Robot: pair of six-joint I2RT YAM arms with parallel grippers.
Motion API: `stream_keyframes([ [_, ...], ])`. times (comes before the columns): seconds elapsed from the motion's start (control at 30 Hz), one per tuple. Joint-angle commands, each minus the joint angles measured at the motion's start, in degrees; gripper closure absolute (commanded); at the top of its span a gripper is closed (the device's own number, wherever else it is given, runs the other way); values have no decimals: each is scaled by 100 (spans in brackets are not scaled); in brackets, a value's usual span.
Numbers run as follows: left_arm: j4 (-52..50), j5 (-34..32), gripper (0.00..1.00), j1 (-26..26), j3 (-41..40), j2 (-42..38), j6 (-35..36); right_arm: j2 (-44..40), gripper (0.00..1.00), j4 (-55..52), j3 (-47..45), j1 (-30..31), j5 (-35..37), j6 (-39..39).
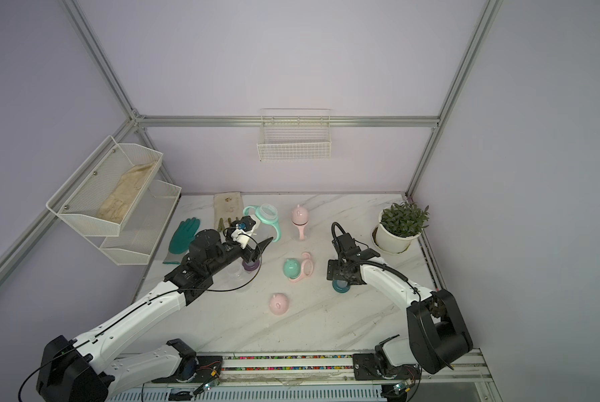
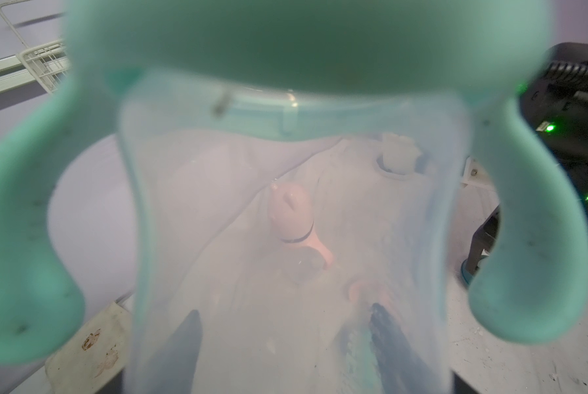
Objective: Assemble the baby bottles
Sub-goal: Pick up the nipple from the center of the board.
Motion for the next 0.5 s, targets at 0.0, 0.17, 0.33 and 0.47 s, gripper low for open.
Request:
stream_keyframes([
  [0.0,158,97,100,31,-97,-214,162,125,5,348,-91,-38,-214,124],
  [0.17,88,65,100,25,-118,-242,214,394,5,505,-216,-82,-331,129],
  [0.33,46,44,100,31,-123,-257,249,540,5,629,-330,-101,-326,174],
  [0.47,29,35,100,31,-110,-257,272,609,6,654,-394,-111,-314,184],
])
